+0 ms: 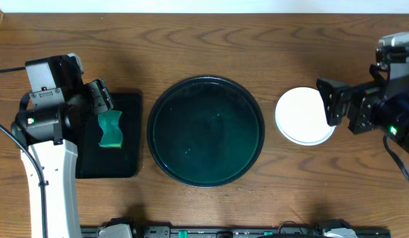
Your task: Clean dirty plates on tray and stack at the side
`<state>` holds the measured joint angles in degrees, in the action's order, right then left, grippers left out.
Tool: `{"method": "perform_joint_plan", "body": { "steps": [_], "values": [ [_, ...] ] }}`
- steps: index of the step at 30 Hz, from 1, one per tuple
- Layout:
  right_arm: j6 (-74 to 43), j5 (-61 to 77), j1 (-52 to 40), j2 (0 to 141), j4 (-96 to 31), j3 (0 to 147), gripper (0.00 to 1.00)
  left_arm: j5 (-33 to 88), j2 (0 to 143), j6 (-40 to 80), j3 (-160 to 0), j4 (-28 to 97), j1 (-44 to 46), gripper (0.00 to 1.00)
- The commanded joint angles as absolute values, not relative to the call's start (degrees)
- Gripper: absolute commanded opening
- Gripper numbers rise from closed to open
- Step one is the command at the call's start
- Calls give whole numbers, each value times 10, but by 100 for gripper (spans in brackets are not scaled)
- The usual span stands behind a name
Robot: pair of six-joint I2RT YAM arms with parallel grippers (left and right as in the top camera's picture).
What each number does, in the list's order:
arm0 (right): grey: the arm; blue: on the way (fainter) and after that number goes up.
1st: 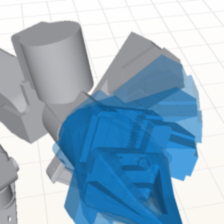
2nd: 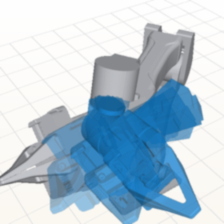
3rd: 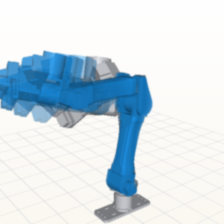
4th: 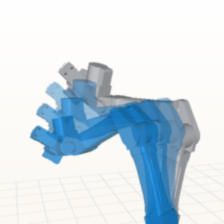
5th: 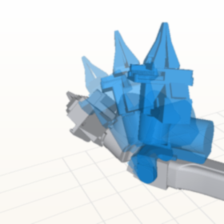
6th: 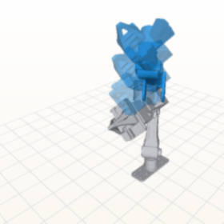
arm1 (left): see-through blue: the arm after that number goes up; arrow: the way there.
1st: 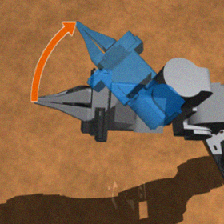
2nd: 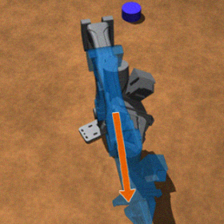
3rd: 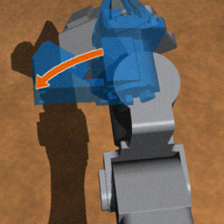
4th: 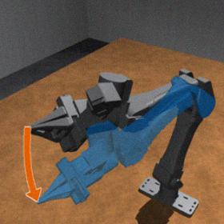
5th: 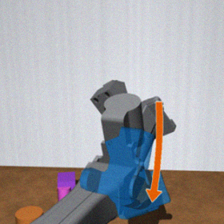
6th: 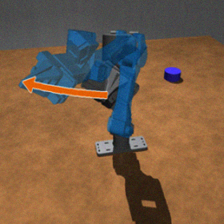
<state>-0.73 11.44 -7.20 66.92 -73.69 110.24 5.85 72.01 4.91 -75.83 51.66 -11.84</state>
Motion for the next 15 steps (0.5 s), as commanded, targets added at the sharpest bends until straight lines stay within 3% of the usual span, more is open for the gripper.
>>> {"method": "perform_joint_plan", "body": {
  "steps": [1, 8, 15],
  "values": [
    [5, 63, -72, 653, -739, 1105, 99, 58, 722, 58, -760, 518, -118, 73],
    [43, 25, -50, 583, -663, 995, 99, 58, 722, 58, -760, 518, -118, 73],
    [44, 70, -14, 428, -412, 705, 99, 58, 722, 58, -760, 518, -118, 73]
  ]
}}
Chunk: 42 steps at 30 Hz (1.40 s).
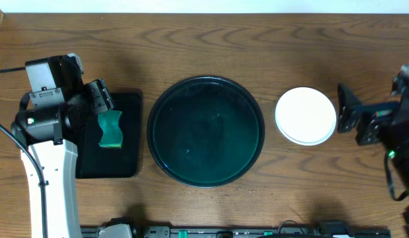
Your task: Clean dirty plates on tray and stack at the side
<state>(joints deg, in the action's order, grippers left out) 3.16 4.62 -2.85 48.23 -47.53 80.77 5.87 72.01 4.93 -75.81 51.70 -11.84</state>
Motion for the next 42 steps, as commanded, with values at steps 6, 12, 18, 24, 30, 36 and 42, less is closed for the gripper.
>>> {"method": "perform_joint_plan", "body": {
  "steps": [6, 12, 18, 24, 30, 36, 42],
  "values": [
    [44, 81, -7, 282, -208, 444, 99, 58, 722, 58, -760, 518, -118, 73],
    [44, 85, -8, 157, -93, 257, 99, 58, 722, 58, -760, 518, -118, 73],
    [44, 84, -8, 66, -24, 119, 99, 58, 722, 58, -760, 518, -118, 73],
    [44, 75, -8, 10, 23, 21, 99, 58, 722, 58, -760, 518, -118, 73],
    [44, 50, -15, 3, 1, 3, 99, 58, 722, 58, -760, 518, -118, 73],
    [39, 46, -16, 3, -40, 3, 99, 58, 722, 58, -760, 518, -118, 73],
    [39, 45, -16, 3, -39, 3, 99, 58, 722, 58, -760, 518, -118, 73]
  ]
}}
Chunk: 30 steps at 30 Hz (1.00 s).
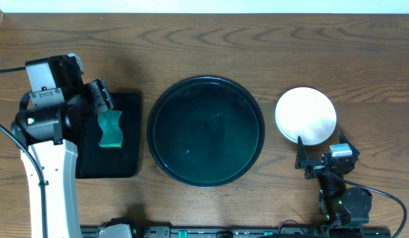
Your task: Clean dirty plates on tray and stack at the side
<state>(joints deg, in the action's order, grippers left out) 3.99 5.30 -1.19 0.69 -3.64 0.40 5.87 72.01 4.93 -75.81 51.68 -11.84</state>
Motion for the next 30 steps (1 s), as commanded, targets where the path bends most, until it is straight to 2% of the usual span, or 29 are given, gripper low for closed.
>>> {"method": "perform_joint_plan", "body": {
  "steps": [1, 30],
  "values": [
    [39, 45, -16, 3, -39, 3, 99, 58, 722, 58, -760, 518, -118, 73],
    [39, 45, -16, 4, -39, 3, 99, 31, 710, 56, -759, 518, -117, 73]
  ]
}}
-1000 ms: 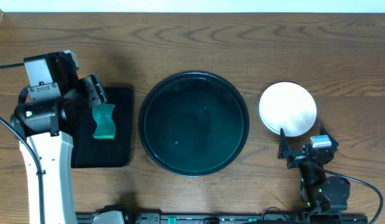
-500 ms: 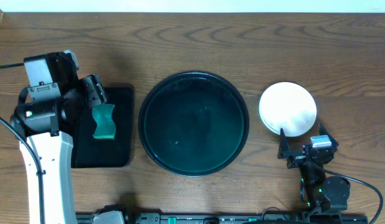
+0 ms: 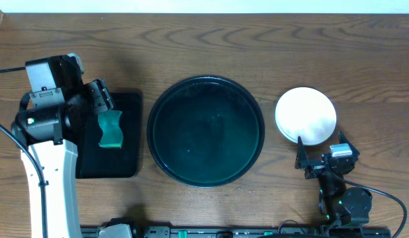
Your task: Clean dirty plates on tray and stack at the side
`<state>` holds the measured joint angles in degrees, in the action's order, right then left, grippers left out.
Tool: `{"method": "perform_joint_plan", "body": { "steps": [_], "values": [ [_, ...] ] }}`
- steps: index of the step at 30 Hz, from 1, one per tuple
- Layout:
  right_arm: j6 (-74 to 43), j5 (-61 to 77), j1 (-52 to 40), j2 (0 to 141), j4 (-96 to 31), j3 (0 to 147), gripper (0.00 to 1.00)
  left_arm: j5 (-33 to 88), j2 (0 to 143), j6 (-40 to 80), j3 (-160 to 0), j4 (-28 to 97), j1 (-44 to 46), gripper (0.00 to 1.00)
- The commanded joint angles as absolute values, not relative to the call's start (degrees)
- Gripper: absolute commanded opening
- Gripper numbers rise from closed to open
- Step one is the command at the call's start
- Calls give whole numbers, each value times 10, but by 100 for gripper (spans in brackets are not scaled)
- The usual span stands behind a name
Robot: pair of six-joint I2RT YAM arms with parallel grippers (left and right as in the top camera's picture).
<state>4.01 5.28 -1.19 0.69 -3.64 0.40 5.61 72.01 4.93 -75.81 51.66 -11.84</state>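
Observation:
A white plate (image 3: 306, 114) lies on the table to the right of the round dark green tray (image 3: 158, 106), which holds no plates. Whether more plates lie under it cannot be told from above. My left gripper (image 3: 102, 106) is shut on the top of a green sponge (image 3: 111, 130), which hangs over a black rectangular mat (image 3: 128, 158) left of the tray. Just in front of the white plate, my right gripper (image 3: 321, 149) stands open and holds nothing, its arm folded back toward the table's front edge.
The left arm's white link (image 3: 49, 185) runs along the left side down to the front edge. A dark rail (image 3: 211, 232) with the arm mounts lines the front. Bare wooden table (image 3: 211, 46) lies behind the tray.
My right gripper was first at the right rim of the white plate. Then it stood apart from the plate, farther right. After that it was folded back in front of the plate, where it stays. The left gripper held the sponge over the mat throughout.

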Motion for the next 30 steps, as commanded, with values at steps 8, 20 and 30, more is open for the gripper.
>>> {"method": "perform_joint_plan", "body": {
  "steps": [8, 20, 30],
  "values": [
    [39, 45, -16, 4, -39, 3, 99, 2, 546, 25, -571, 324, -76, 73],
    [39, 45, -16, 4, -39, 3, 99, 4, 215, -29, -175, 22, -31, 73],
    [39, 45, -16, 4, -39, 3, 99, 4, 48, -70, -30, -8, -31, 73]
  ]
}}
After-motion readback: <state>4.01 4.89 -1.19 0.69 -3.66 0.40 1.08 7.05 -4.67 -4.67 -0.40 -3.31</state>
